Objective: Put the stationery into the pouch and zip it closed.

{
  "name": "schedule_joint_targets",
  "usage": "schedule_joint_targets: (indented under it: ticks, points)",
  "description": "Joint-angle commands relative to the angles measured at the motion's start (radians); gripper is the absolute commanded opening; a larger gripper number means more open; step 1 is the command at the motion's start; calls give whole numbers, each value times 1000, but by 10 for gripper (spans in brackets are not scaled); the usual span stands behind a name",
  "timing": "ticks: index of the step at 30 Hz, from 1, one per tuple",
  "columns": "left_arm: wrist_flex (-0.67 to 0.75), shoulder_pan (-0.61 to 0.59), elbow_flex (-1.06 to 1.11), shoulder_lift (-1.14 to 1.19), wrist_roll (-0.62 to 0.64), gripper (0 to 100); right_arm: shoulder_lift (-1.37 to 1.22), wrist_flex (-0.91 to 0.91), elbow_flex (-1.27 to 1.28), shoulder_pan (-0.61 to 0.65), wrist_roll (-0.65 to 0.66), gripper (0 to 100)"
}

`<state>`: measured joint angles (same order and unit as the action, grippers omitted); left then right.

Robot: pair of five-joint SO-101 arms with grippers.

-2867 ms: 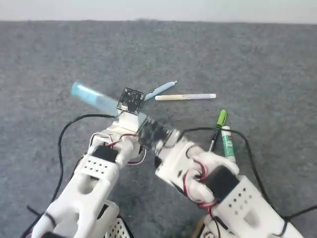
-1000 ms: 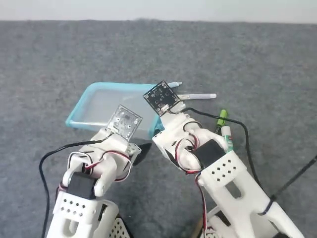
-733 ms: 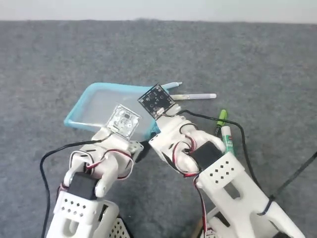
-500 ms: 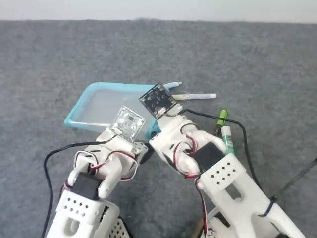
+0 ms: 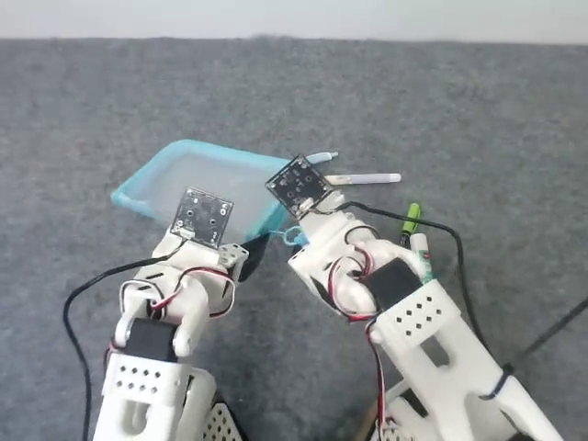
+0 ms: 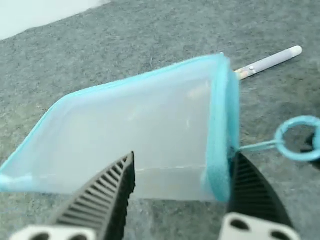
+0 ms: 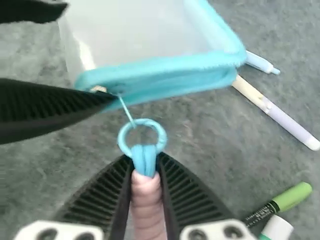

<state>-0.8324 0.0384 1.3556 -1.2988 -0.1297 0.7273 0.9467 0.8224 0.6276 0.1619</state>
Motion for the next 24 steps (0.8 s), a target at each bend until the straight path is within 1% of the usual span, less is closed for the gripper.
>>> schedule_joint_targets:
  ticks: [1,4,7,14,17,20,24]
  points:
    - [31,-41,-18,15,-9,279,31,15,-6,-70,37,6]
    - [37,-92,-18,21,-11,279,35,13,5,-117,51,6]
    - [37,-121,-16,21,-11,279,41,12,26,-139,51,6]
    - [37,-169,-10,21,-11,279,42,25,26,-153,52,6]
    - [66,-169,16,21,-12,279,44,48,17,-143,46,6]
    - [103,-153,41,21,-12,280,79,62,11,-102,41,6]
    - [103,-87,48,21,-9,281,179,139,2,58,41,6]
